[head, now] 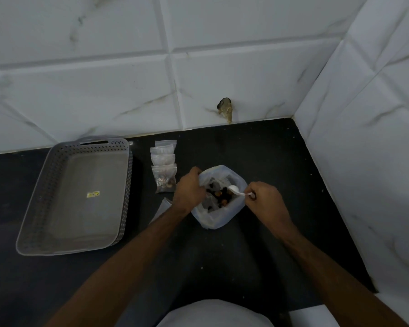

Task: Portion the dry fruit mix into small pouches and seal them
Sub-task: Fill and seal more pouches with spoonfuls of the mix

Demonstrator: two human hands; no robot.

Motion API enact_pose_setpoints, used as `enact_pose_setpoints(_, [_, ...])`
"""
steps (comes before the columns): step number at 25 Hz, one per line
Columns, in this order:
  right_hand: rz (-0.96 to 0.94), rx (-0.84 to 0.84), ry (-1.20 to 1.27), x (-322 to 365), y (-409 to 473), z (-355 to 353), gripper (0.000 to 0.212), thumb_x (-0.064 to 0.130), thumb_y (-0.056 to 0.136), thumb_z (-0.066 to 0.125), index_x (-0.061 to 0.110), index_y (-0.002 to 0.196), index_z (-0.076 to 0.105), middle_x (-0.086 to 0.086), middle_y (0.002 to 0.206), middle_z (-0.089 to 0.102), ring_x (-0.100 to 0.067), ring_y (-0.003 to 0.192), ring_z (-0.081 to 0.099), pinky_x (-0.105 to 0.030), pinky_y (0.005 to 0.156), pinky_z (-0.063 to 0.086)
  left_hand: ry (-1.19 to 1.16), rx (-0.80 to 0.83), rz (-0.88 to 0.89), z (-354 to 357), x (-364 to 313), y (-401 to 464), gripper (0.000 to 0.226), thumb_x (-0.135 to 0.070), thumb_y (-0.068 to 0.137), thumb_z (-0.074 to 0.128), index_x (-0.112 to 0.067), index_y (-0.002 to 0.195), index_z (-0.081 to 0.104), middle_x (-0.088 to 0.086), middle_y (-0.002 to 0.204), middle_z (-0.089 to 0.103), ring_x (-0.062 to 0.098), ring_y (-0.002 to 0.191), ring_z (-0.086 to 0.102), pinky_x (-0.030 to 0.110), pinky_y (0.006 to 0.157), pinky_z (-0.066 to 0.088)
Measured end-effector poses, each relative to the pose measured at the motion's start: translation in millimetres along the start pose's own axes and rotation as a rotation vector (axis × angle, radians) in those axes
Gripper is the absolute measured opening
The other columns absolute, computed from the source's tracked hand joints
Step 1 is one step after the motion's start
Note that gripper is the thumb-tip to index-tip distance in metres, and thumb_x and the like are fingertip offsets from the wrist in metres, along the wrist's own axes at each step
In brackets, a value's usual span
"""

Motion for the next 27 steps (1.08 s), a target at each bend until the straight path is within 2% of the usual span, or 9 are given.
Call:
enact_pose_setpoints(3, [-0.043,0.046,-0.081,10,4,3,0.004,0.02,0.096,0.064,0.023,0.099,0.063,0.006,0.096,0.058,-0.009,0.09,0.057,-0.029,0.084,0.051,0.051,-0.08,0.061,-8,-3,-3,0.034,-0.012,0.091,0.068,-0.016,0.123,0.055,0.002,0.115,0.065,0.015,0.104,0.064,0.028,0.083,0.052])
enact_pose_setpoints(8, [-0.125,-0.052,-0.121,27,3,1,0.004,0.019,0.095,0.065,0.018,0.098,0.066,0.004,0.093,0.06,-0.008,0.084,0.056,-0.024,0.077,0.047,-0.097,0.051,-0.142,9,18,-3,0.035,-0.026,0.094,0.068,-0.009,0.124,0.058,0.007,0.112,0.067,0.02,0.102,0.065,0.034,0.085,0.055])
enact_pose_setpoints(12, [-0.129,-0.05,-0.073,27,4,6,0.003,0.015,0.094,0.065,0.016,0.096,0.067,0.004,0.093,0.061,-0.012,0.087,0.061,-0.024,0.076,0.047,-0.165,0.038,-0.148,15,24,0,0.034,-0.032,0.091,0.07,-0.014,0.117,0.059,0.009,0.115,0.064,0.02,0.1,0.065,0.043,0.087,0.059])
enact_pose_setpoints(16, [-0.232,-0.027,-0.12,30,7,7,0.01,0.011,0.096,0.062,0.014,0.099,0.071,-0.001,0.097,0.065,-0.015,0.093,0.061,-0.024,0.079,0.045,-0.191,0.063,-0.172,17,23,2,0.043,-0.032,0.088,0.075,-0.014,0.121,0.054,0.003,0.115,0.061,0.016,0.103,0.062,0.034,0.083,0.055])
enact_pose_setpoints(18, [-0.249,0.018,-0.096,29,9,10,0.014,0.009,0.095,0.063,0.013,0.105,0.072,-0.003,0.104,0.067,-0.016,0.099,0.061,-0.028,0.086,0.048,-0.151,0.057,-0.115,12,13,7,0.053,-0.032,0.085,0.078,-0.014,0.128,0.052,0.0,0.117,0.059,0.015,0.106,0.061,0.036,0.088,0.055])
enact_pose_setpoints(20, [-0.266,0.047,-0.127,30,10,12,0.014,0.008,0.095,0.064,0.011,0.105,0.073,-0.006,0.106,0.068,-0.019,0.101,0.061,-0.033,0.09,0.05,-0.127,0.073,-0.052,8,0,15,0.053,-0.03,0.087,0.075,-0.016,0.132,0.051,-0.002,0.116,0.061,0.015,0.106,0.063,0.037,0.09,0.056])
enact_pose_setpoints(24, [-0.334,0.095,-0.274,35,14,20,0.016,0.006,0.092,0.066,0.011,0.106,0.071,-0.008,0.108,0.067,-0.026,0.102,0.061,-0.036,0.087,0.05,0.048,0.079,0.133,5,-25,31,0.023,-0.024,0.092,0.067,-0.019,0.114,0.062,0.0,0.104,0.069,0.015,0.094,0.067,0.042,0.086,0.058])
enact_pose_setpoints(27, [-0.26,0.185,-0.31,31,17,21,0.019,0.011,0.095,0.058,0.016,0.109,0.07,-0.005,0.11,0.065,-0.023,0.104,0.061,-0.037,0.089,0.051,0.125,0.034,0.287,8,-38,33,0.017,-0.019,0.094,0.063,-0.017,0.111,0.063,0.002,0.105,0.067,0.017,0.098,0.065,0.039,0.088,0.056])
Point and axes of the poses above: each hand's wrist, its own y-axis towards the middle knuckle, its own z-axis out of the palm, x = y × z, the point moved 8 cm from there along y, towards the middle knuckle
